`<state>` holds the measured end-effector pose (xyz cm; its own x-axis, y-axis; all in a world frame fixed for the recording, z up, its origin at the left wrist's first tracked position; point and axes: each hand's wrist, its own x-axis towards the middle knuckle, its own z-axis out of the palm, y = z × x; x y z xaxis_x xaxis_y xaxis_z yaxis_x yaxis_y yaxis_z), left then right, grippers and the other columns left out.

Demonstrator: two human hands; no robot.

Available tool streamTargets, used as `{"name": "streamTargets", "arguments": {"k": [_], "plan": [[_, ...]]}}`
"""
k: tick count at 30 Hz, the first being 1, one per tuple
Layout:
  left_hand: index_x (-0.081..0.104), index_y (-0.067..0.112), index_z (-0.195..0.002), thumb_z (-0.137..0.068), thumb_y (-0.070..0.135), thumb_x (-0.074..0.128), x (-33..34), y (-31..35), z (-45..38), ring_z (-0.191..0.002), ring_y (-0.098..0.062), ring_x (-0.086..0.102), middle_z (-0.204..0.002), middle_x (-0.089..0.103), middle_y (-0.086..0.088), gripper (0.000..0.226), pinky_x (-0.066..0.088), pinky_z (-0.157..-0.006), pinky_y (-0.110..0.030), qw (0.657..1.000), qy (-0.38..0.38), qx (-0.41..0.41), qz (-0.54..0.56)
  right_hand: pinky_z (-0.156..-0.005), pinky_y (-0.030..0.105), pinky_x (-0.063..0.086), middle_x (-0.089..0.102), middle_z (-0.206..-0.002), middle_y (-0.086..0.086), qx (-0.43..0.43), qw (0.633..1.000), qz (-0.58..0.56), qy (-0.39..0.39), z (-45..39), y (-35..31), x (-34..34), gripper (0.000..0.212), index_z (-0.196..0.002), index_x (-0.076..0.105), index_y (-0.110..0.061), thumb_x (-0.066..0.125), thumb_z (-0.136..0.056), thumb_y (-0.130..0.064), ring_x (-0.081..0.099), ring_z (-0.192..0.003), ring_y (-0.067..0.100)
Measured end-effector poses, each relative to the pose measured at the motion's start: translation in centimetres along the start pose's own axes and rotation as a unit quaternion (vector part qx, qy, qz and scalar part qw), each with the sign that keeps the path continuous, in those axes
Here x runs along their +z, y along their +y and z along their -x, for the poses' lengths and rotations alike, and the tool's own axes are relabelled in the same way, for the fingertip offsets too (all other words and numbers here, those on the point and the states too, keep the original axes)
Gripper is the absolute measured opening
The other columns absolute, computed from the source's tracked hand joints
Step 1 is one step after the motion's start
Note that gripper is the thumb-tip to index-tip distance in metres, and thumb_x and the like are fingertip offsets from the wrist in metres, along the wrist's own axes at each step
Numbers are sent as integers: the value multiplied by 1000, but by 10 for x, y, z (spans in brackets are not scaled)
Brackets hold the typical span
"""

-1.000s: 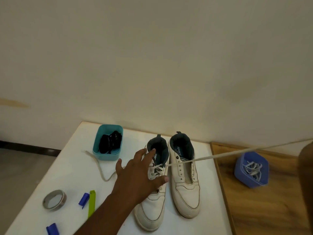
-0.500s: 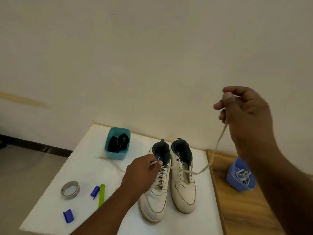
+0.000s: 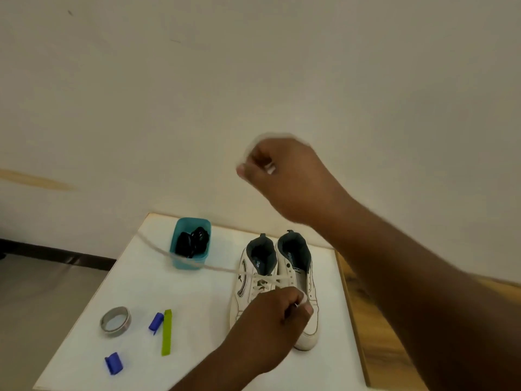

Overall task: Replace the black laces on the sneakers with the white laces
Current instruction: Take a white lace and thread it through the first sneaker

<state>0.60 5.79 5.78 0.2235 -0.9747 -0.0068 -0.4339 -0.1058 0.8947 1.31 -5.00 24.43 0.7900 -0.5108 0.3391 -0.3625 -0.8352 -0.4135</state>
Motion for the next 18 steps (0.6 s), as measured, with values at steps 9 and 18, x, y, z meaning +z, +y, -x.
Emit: {"name": "streamTargets", "arguments": {"k": [9,18], "plan": [[68,31,-98,-90,60,47,-18,-22,2,-80,-5,63,-89,69,8,37,55,-74,-34,982,-115,21,-149,-52,17,40,54,-52,-10,333,886,-109,-305,119,101,86,36,-62,62,-19,65,-98,-24,49,-49,3],[59,37,-127,-103,35,41,-23,-81,-61,-112,-14,47,-126,47,8,30,48,-89,-28,955,71,-15,-288,-64,13,38,63,-86,-13,227,916,-24,-331,135,103,75,11,-104,62,-26,52,-103,-23,59,-73,0]]}}
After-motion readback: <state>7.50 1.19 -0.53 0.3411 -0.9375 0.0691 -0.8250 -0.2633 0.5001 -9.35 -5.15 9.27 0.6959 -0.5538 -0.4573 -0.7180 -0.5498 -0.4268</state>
